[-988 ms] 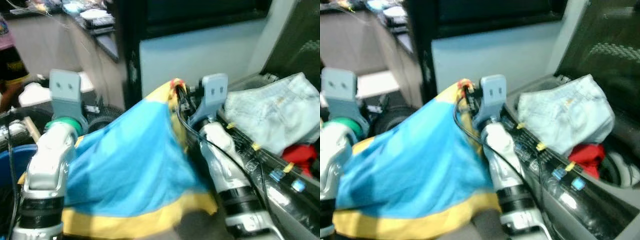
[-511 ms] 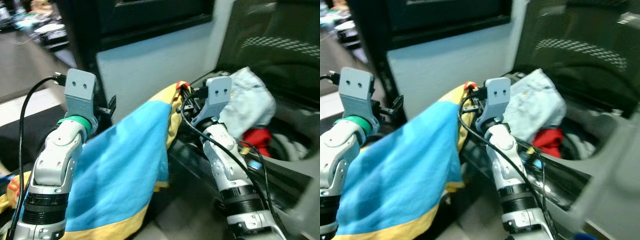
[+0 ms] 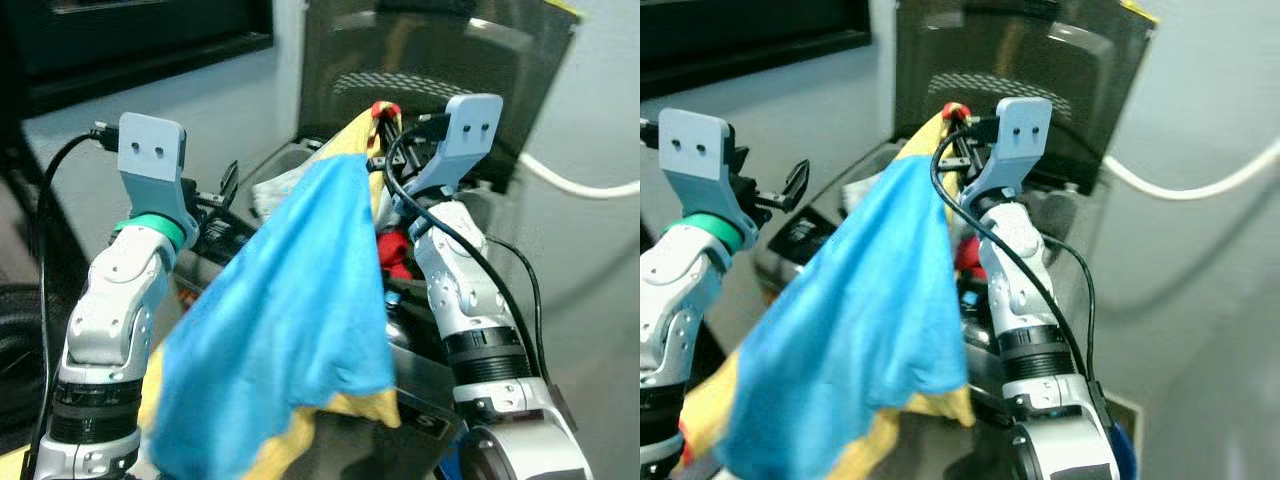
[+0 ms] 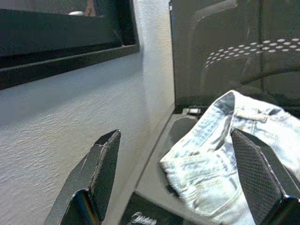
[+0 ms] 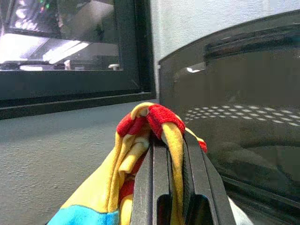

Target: Clothes washing

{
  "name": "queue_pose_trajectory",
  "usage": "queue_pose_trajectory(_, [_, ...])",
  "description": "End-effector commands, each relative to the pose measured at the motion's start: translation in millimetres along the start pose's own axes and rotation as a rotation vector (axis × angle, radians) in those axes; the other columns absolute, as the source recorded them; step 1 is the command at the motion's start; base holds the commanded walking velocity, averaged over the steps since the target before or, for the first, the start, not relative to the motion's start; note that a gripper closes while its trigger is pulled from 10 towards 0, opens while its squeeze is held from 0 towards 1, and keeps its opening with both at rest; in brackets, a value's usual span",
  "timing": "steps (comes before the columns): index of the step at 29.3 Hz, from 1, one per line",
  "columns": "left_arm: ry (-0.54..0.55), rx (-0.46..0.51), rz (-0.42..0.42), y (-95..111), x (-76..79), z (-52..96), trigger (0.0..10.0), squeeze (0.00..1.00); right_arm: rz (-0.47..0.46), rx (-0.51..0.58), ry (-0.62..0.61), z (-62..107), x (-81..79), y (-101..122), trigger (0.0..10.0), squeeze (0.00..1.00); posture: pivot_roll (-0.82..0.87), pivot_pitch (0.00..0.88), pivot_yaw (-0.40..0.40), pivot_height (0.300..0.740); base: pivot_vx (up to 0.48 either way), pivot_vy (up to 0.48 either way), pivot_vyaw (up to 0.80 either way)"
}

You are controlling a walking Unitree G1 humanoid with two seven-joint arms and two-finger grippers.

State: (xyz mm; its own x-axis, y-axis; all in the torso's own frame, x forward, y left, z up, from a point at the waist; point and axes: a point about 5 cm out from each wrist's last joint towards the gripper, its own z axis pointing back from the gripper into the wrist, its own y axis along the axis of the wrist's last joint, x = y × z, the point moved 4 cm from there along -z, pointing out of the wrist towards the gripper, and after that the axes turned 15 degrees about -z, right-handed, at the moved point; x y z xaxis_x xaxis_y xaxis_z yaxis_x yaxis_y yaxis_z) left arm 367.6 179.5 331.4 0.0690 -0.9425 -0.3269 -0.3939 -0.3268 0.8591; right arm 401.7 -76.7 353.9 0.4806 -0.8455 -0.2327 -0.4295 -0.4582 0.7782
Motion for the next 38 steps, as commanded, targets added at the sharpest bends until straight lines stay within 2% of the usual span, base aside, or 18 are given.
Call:
queue_pose_trajectory(1, [0.013, 0.02, 0.026, 6.2, -4.0, -1.1, 10.0, 0.0, -0.007, 0.038, 0.002, -3.4, 0.5, 12.4, 10.0, 0.0, 0.14, 0.0, 0.044, 0.74, 0.0, 0.0, -0.8])
queue_pose_trajectory(12, [0.038, -0.056, 0.057, -7.1, -10.8, 3.3, 10.0, 0.0, -0.015, 0.044, 0.023, -8.0, -3.8, 14.7, 10.0, 0.0, 0.14, 0.0, 0.033, 0.74, 0.0, 0.0, -0.8])
queue_pose_trajectory(19, [-0.001, -0.119, 0.077, -21.5, -1.3, 15.7, 10.0, 0.0, -0.031, 0.033, 0.063, -6.5, -14.4, 12.7, 10.0, 0.0, 0.12, 0.0, 0.021, 0.74, 0.0, 0.0, -0.8])
queue_pose_trajectory(23, [-0.012, -0.122, 0.078, -23.5, 0.6, 20.0, 10.0, 0.0, -0.033, 0.022, 0.078, -4.4, -17.8, 10.4, 10.0, 0.0, 0.12, 0.0, 0.021, 0.74, 0.0, 0.0, -0.8])
queue_pose_trajectory(26, [-0.007, -0.1, 0.094, -22.5, 3.8, 29.6, 10.0, 0.0, -0.045, -0.019, 0.082, 5.2, -16.7, -0.5, 10.0, 0.0, 0.13, 0.0, 0.001, 0.74, 0.0, 0.0, -0.8])
queue_pose_trajectory(38, [0.019, -0.062, 0.108, -12.4, 4.4, 35.7, 10.0, 0.0, -0.062, -0.059, 0.067, 12.1, -14.1, -12.1, 10.0, 0.0, 0.13, 0.0, -0.017, 0.74, 0.0, 0.0, -0.8])
